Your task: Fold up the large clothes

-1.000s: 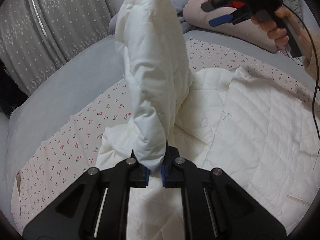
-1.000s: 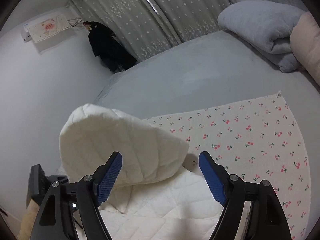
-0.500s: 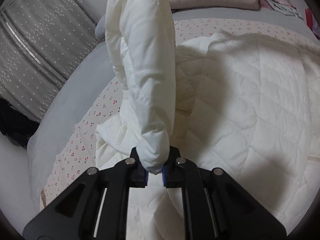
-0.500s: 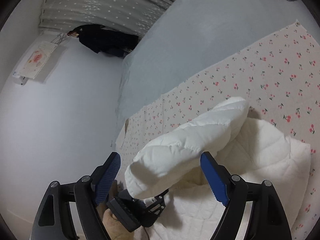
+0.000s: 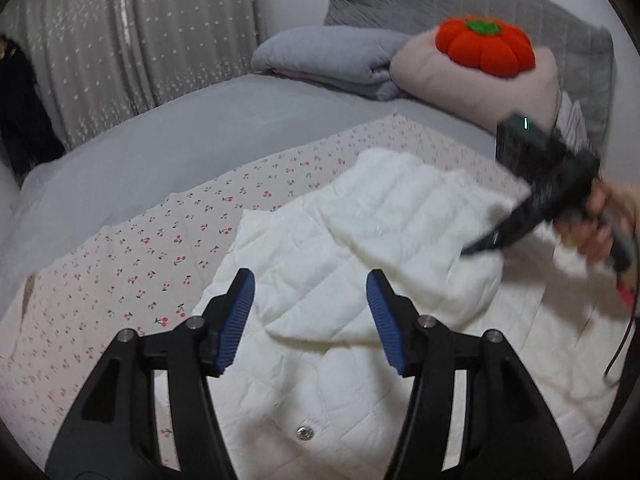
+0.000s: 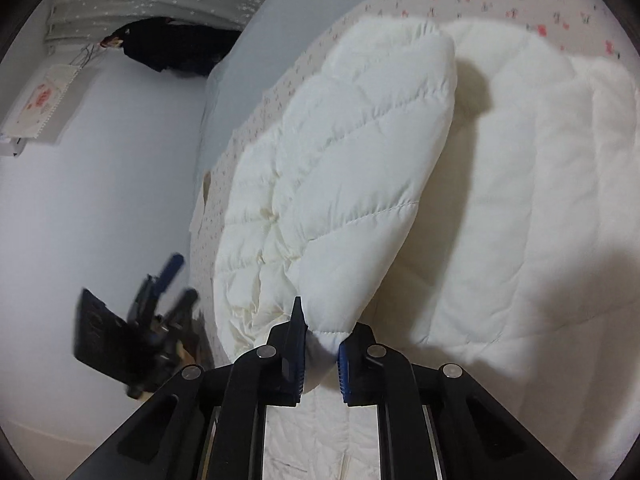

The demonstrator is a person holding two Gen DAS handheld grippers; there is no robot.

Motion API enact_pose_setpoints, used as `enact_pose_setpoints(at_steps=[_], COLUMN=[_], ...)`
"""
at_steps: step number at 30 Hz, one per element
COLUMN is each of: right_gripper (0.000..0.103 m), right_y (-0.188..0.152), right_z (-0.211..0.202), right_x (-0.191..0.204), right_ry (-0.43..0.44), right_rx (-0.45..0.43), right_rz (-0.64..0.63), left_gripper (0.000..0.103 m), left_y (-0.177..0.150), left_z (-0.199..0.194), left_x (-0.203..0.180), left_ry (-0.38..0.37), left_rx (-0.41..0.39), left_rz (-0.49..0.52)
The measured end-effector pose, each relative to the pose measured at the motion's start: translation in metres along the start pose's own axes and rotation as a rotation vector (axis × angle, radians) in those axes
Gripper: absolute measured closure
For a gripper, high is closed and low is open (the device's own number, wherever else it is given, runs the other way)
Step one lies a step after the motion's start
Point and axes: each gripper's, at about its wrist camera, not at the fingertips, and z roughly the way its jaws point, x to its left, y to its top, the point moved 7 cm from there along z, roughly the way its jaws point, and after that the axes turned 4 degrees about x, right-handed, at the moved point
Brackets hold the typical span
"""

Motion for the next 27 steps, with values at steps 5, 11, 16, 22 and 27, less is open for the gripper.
enact_pose_setpoints(at_steps=[5, 11, 16, 22, 27], right_gripper=[0.075, 0.039, 0.039, 0.047, 0.048], right_y=[-0.007, -0.022, 0.0, 0.023, 0.024], right_z=[0.003, -0.051, -0.085, -0.007, 0.014], right_x=[-0.001, 0.012, 0.035, 0.026, 0.003], right_ry=[-0.093, -0.286, -0.452, -0.523, -0.552], right_rx=[-0.031, -0.182, -0.458, -0.371, -0.359], right_rz=[-0.034, -0.184, -0.393, -0.493, -0.51], left_gripper=[0.043, 0.043, 0.042, 0.04, 0.04], left_y=[0.009, -0.011, -0.036, -0.053, -0.061], left_z=[0.024, 0.079, 0.098, 0.107, 0.113], left_x=[-0.01, -0.051, -0.059, -0.043, -0.04], left_ry=[-0.088, -0.049, -0.005, -0.066, -0.089], left_rx=[-0.021, 0.121, 0.155, 0.11, 0.084], left_rz=[-0.21, -0.105, -0.056, -0.147, -0.172])
